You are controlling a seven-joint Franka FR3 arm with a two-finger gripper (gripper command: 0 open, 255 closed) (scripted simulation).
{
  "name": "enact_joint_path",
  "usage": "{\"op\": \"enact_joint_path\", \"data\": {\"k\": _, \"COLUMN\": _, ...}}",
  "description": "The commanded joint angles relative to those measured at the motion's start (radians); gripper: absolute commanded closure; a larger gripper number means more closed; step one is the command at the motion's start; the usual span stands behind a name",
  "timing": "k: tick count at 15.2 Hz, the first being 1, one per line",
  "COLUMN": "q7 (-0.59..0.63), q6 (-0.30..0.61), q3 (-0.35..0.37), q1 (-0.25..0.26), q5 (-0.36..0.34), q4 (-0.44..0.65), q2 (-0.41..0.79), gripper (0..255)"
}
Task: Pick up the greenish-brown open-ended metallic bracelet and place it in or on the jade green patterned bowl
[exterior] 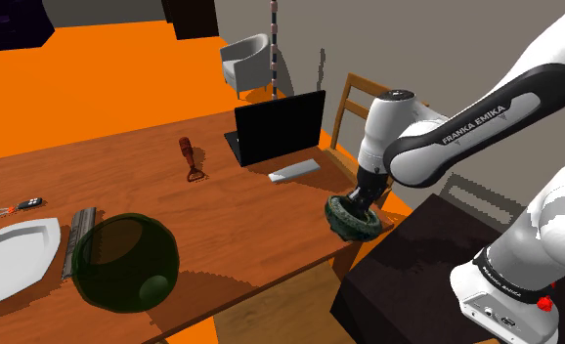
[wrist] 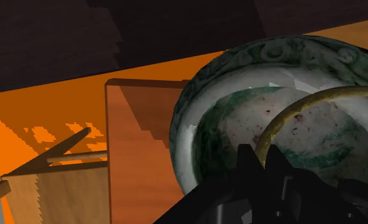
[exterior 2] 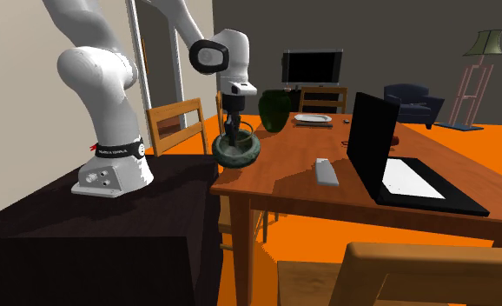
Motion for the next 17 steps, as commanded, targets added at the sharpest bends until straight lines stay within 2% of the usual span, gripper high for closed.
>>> {"op": "enact_joint_path", "data": {"k": 1, "q7": 0.001, "q6": 0.004, "q3": 0.001, "q1": 0.0, "q5": 0.0, "q4": -0.001, "q2": 0.005, "gripper": 255}}
{"op": "enact_joint_path", "data": {"k": 5, "q7": 0.001, "q6": 0.004, "q3": 0.001, "q1": 0.0, "q5": 0.0, "q4": -0.001, "q2": 0.005, "gripper": 255}}
{"op": "enact_joint_path", "data": {"k": 6, "q7": 0.001, "q6": 0.004, "q3": 0.001, "q1": 0.0, "q5": 0.0, "q4": -0.001, "q2": 0.005, "gripper": 0}}
{"op": "enact_joint_path", "data": {"k": 11, "q7": 0.001, "q6": 0.004, "q3": 0.001, "q1": 0.0, "q5": 0.0, "q4": -0.001, "q2": 0.005, "gripper": 0}}
{"op": "enact_joint_path", "data": {"k": 15, "q7": -0.005, "q6": -0.178, "q3": -0.015, "q1": 0.003, "q5": 0.001, "q4": 0.043, "q2": -0.133, "gripper": 0}}
{"op": "enact_joint_path", "data": {"k": 17, "q7": -0.005, "q6": -0.178, "q3": -0.015, "q1": 0.003, "q5": 0.001, "q4": 0.043, "q2": -0.133, "gripper": 0}}
